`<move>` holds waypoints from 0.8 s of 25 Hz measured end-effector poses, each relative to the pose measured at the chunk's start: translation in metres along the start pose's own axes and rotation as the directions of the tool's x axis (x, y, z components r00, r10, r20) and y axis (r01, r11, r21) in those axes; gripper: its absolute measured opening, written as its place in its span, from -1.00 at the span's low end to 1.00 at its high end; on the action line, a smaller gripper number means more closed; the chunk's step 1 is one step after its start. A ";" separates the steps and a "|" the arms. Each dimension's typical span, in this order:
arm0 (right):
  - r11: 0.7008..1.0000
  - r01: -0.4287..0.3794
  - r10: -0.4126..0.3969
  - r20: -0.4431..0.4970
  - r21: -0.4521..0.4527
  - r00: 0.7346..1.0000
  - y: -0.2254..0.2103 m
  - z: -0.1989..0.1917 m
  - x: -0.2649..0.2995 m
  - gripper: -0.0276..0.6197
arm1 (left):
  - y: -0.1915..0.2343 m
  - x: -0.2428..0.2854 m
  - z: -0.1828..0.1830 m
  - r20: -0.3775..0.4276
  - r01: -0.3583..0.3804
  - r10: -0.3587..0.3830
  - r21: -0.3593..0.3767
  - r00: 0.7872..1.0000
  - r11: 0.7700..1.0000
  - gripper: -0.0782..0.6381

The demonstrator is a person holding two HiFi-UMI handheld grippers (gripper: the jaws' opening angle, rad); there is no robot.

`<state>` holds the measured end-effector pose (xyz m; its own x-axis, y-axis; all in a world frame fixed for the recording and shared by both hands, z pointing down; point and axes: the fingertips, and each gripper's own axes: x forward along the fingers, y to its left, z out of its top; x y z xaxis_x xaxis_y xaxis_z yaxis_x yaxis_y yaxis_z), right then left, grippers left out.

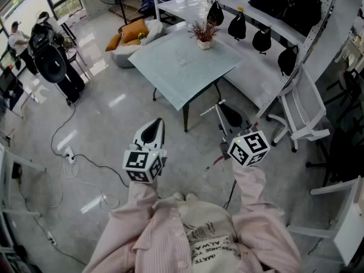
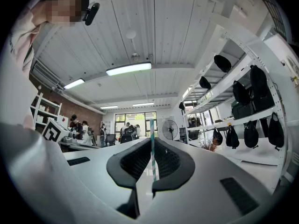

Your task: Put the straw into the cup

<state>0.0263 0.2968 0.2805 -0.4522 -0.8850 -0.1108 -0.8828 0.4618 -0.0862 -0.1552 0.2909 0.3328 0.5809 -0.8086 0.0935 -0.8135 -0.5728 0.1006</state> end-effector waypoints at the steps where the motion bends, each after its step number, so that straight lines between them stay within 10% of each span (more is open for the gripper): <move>1: 1.000 0.004 -0.004 0.003 0.006 1.000 -0.001 -0.001 -0.001 -0.86 | 0.000 0.000 0.000 -0.003 0.000 0.000 0.001 1.000 1.000 -0.78; 20: 1.000 0.012 -0.012 0.006 0.025 1.000 -0.037 -0.012 0.005 -0.86 | -0.001 0.037 -0.014 -0.016 0.000 -0.001 -0.039 1.000 0.999 -0.78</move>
<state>0.0548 0.2750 0.2952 -0.4408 -0.8901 -0.1158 -0.8846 0.4527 -0.1120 -0.1330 0.2635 0.3503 0.5819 -0.8059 0.1094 -0.8117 -0.5673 0.1388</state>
